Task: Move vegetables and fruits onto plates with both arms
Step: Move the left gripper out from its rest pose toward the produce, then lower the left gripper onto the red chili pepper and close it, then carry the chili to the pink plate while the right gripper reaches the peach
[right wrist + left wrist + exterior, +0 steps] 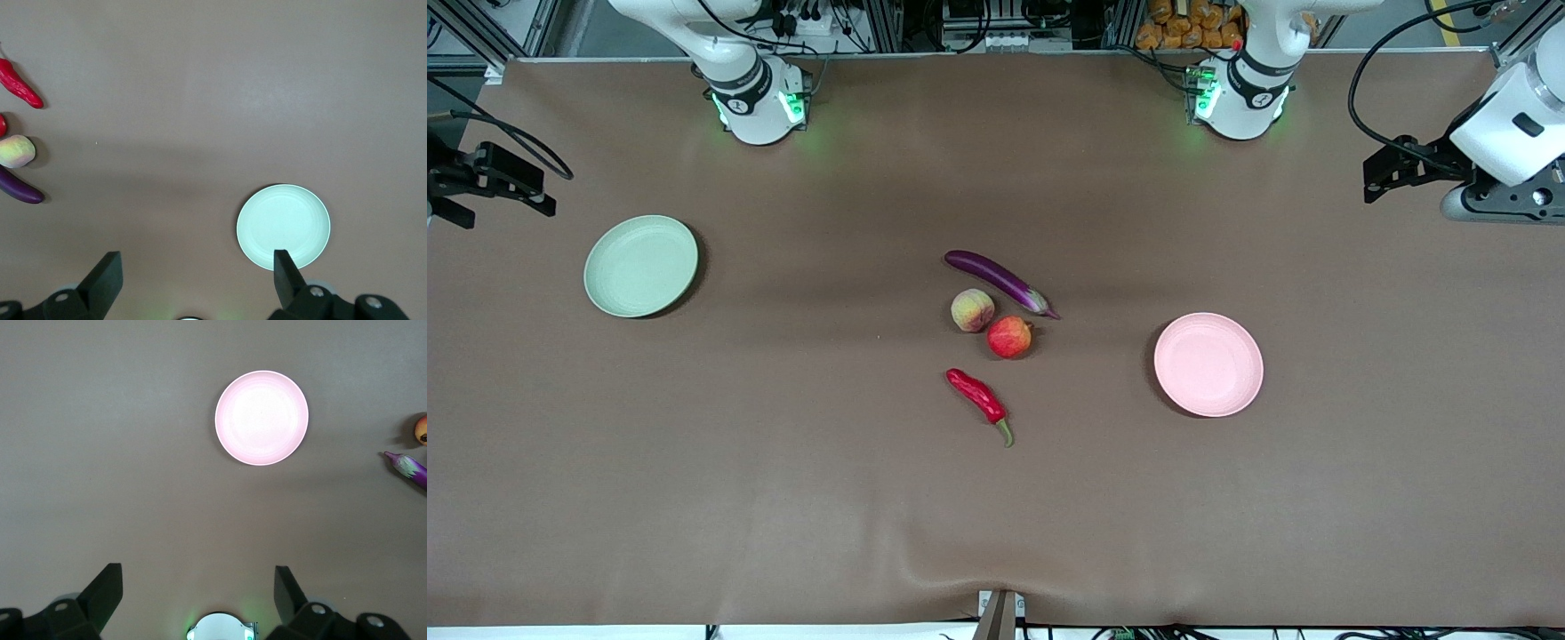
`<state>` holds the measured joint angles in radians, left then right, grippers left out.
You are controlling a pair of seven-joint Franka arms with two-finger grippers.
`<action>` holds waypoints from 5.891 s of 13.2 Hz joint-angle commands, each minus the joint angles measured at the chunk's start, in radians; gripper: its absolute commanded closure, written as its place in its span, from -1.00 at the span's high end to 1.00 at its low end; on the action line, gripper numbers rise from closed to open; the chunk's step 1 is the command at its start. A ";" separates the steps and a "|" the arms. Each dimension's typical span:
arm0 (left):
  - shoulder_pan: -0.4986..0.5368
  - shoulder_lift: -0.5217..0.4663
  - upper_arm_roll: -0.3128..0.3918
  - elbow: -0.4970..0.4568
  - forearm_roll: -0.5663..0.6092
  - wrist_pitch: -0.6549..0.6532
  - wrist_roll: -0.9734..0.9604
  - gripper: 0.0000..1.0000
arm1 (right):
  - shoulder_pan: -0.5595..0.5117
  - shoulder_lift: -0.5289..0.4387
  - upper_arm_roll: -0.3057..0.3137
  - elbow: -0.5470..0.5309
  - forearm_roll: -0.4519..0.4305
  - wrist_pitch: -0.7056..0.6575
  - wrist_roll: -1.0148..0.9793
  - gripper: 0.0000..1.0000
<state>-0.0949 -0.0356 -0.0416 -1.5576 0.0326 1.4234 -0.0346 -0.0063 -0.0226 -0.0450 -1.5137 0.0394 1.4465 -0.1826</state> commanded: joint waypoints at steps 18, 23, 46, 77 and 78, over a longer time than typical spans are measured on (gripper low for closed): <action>-0.095 0.301 -0.009 0.134 -0.169 0.075 -0.474 1.00 | -0.021 0.004 0.010 0.006 0.033 -0.015 0.006 1.00; -0.213 0.437 -0.009 0.189 -0.171 0.260 -0.914 1.00 | -0.020 0.004 0.010 0.007 0.033 -0.015 0.005 1.00; -0.749 0.959 0.238 0.260 -0.146 1.239 -1.820 1.00 | -0.021 0.007 0.008 0.007 0.034 -0.024 0.005 1.00; -0.807 0.903 0.347 0.314 -0.111 1.094 -1.775 -0.74 | 0.117 0.334 0.011 0.043 0.435 0.095 0.492 1.00; -0.781 0.858 0.347 0.312 -0.115 1.044 -1.775 -0.69 | 0.138 0.336 0.011 0.043 0.436 0.103 0.529 1.00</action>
<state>-0.9160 0.9045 0.3161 -1.2176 -0.0926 2.5366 -1.8246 0.1094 0.3159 -0.0302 -1.4646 0.4489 1.5329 0.2758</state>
